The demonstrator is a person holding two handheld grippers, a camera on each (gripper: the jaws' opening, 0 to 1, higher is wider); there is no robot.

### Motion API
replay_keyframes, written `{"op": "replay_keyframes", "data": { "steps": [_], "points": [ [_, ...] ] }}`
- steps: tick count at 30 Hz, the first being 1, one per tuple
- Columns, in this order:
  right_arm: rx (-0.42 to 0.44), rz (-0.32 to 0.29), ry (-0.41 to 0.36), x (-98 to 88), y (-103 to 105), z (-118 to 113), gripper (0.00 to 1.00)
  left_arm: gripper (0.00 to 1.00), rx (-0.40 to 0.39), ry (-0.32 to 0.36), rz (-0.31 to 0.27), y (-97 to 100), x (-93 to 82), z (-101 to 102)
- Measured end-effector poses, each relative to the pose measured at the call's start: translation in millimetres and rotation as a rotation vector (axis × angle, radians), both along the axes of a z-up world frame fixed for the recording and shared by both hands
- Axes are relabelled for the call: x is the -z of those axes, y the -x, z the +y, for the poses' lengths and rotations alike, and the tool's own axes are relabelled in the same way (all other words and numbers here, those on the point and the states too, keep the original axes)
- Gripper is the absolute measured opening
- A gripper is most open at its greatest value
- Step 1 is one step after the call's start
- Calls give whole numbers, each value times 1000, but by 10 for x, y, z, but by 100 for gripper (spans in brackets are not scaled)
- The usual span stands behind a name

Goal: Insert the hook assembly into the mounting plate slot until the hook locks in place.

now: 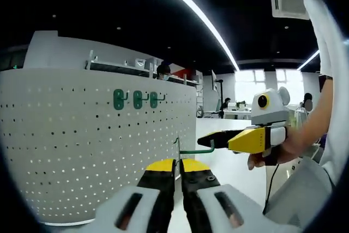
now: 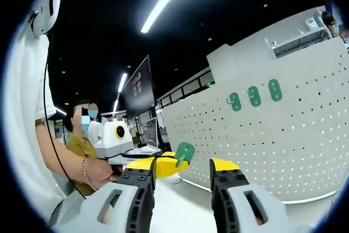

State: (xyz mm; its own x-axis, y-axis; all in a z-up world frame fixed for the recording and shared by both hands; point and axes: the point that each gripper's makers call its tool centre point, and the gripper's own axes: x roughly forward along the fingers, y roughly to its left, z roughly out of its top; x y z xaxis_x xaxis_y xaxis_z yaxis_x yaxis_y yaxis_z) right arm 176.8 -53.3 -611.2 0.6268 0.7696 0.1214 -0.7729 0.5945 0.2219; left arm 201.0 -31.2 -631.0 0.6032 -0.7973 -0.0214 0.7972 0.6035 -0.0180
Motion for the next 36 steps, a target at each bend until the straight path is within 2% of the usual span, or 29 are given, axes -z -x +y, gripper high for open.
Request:
{"op": "replay_keyframes", "data": {
  "steps": [10,25,36],
  "points": [
    [13,-1,24,15,-61,108,21,3,-11,13,-4,0,-35,-3],
    [48,-5,38,33,-162,208,10,3,-30,26,-10,-17,-85,48],
    [48,-3,24,-11,-193,237,7,3,-36,28,-9,-6,-82,46]
  ]
}}
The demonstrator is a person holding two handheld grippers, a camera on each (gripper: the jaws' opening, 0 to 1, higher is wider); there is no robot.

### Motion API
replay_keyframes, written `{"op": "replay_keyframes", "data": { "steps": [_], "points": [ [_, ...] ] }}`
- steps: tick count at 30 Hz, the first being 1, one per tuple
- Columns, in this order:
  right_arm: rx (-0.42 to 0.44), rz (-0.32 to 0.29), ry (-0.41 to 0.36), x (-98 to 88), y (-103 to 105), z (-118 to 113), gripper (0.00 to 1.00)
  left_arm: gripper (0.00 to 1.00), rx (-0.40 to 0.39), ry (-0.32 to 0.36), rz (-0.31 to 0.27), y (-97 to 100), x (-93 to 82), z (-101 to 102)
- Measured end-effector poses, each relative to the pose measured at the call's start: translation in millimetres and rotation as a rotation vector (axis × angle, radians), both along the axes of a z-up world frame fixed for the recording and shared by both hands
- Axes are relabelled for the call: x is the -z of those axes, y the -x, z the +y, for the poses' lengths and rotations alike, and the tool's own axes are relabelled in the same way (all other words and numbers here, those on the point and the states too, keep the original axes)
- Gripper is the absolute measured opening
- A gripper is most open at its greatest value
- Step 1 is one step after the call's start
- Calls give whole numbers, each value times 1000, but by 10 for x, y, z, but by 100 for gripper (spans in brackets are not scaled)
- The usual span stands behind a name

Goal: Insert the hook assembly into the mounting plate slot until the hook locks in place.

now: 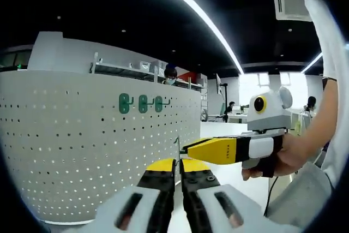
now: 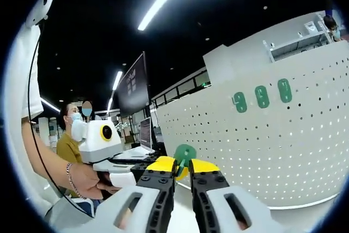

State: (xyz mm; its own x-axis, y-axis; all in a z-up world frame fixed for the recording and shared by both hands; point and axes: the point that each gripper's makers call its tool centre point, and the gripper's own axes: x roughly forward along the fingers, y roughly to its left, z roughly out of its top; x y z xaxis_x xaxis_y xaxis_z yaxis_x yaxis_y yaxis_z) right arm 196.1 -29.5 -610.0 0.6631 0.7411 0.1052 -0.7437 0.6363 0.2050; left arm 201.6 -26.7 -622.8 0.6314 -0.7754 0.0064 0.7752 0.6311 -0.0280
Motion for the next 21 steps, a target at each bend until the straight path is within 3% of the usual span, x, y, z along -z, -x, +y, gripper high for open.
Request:
{"op": "replay_keyframes", "data": {
  "steps": [21],
  "points": [
    [75,37,-43,-50,-32,16,1,3,-19,0,-6,-17,-52,-5]
  ]
}}
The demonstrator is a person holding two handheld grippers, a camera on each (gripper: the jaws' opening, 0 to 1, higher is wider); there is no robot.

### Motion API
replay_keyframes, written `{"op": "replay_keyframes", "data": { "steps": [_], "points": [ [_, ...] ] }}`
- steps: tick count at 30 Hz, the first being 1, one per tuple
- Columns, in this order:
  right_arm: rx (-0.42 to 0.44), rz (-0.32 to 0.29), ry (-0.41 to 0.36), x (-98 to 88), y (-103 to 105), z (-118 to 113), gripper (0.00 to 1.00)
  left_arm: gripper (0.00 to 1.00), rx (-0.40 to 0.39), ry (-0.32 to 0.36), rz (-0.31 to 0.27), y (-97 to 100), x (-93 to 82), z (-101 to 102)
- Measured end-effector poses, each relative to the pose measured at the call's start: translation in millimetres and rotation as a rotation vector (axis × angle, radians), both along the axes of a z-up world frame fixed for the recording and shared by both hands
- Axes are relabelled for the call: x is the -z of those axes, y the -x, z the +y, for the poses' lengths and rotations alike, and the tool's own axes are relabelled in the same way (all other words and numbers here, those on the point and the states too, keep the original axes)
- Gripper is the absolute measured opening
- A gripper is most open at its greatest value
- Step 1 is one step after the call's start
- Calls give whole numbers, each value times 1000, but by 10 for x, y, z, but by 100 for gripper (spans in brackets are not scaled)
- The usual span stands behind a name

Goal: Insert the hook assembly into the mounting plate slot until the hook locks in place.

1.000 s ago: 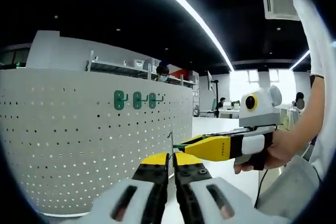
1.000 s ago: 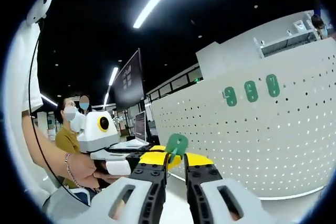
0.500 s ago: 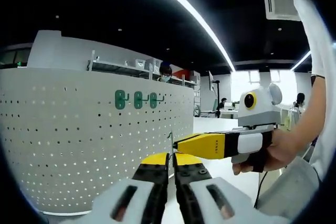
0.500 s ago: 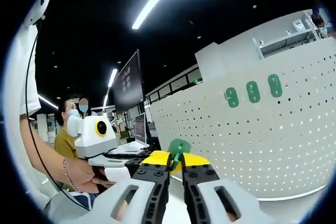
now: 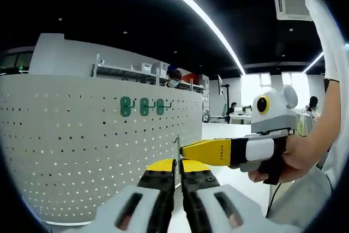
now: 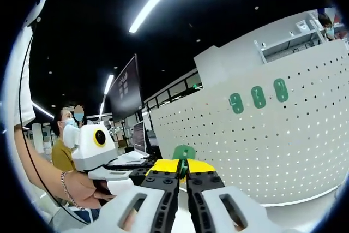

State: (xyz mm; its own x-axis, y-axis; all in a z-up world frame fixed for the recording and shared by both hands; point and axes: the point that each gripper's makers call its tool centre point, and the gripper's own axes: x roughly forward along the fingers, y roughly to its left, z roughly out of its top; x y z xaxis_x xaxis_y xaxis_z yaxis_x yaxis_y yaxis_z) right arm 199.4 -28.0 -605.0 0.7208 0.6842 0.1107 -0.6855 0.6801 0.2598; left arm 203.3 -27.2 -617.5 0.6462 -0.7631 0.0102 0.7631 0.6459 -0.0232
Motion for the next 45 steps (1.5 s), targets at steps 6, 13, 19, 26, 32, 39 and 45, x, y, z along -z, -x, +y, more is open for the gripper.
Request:
{"op": "replay_keyframes", "data": {
  "steps": [6,13,19,26,32,39,45],
  "points": [
    [-1,10,-3,3,-9,-18,0,3,4,-4,-2,-2,5,-13],
    [-9,21,-6,0,-22,-21,0,6,8,-18,-16,-12,14,-13],
    [-3,28,-19,-21,-54,-73,0,40,3,-31,-14,-43,50,-7],
    [-1,36,-27,-13,-57,-88,0,69,-11,-57,-12,-61,89,-14],
    [3,40,-39,-27,-58,-97,0,80,-28,-70,4,-88,125,10],
    [7,39,-37,-26,-64,-89,0,88,-47,-81,3,-110,137,33],
    [7,40,-32,-17,-70,-87,0,88,-49,-85,7,-110,156,37]
  ]
}}
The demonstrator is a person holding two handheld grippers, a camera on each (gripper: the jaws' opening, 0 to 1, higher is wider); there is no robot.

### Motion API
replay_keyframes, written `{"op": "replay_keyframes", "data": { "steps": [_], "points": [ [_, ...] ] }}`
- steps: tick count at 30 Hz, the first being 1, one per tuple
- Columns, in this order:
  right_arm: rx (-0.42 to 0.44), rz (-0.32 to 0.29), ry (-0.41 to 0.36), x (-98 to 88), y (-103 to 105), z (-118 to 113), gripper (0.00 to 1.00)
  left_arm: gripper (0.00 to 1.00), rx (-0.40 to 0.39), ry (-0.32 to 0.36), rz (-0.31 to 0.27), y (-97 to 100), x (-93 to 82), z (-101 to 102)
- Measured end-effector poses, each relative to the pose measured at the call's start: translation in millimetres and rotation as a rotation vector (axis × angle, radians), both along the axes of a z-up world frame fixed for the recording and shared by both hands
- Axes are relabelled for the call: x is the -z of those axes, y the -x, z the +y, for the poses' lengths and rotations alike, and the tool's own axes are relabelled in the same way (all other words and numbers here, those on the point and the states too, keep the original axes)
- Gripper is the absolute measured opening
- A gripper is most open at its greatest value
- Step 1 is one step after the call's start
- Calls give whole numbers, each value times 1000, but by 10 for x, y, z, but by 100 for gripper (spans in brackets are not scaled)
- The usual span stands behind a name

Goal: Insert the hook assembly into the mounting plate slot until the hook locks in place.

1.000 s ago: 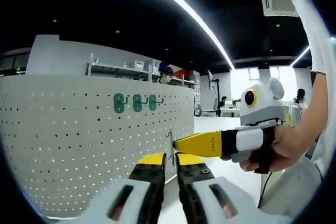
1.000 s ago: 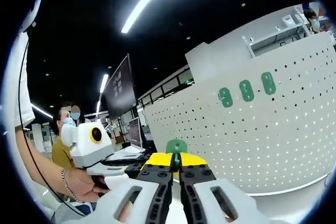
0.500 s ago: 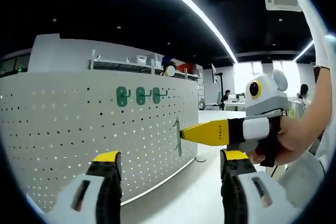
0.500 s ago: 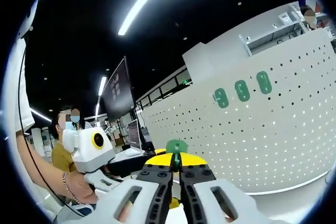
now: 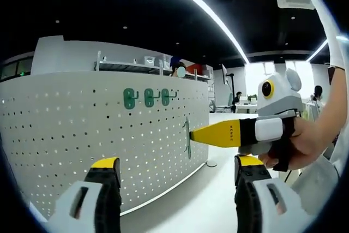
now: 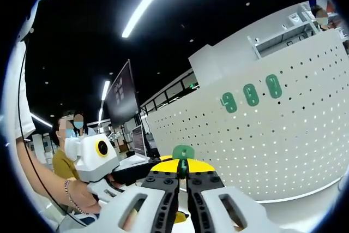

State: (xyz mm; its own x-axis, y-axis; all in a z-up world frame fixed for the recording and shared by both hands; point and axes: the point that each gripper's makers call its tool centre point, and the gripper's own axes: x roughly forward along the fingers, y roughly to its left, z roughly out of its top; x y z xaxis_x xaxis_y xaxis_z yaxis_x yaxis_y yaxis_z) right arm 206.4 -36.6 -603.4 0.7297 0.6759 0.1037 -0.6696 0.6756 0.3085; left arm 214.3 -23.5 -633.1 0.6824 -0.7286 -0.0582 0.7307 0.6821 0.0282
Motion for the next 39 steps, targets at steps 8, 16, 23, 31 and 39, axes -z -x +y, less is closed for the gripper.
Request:
{"op": "replay_keyframes", "data": {
  "steps": [8,16,23,31,39],
  "points": [
    [37,-45,116,3,-40,-48,0,87,-3,3,6,4,8,12],
    [120,-97,268,-14,-119,-181,1,87,-7,8,14,-6,27,19],
    [159,-82,240,-59,-211,-330,1,86,-9,8,12,-4,10,25],
    [244,-77,238,-171,-468,-693,1,86,-18,16,14,-19,1,67],
    [317,-84,248,-274,-666,-1010,1,86,-24,17,13,-33,-9,92]
  ]
}}
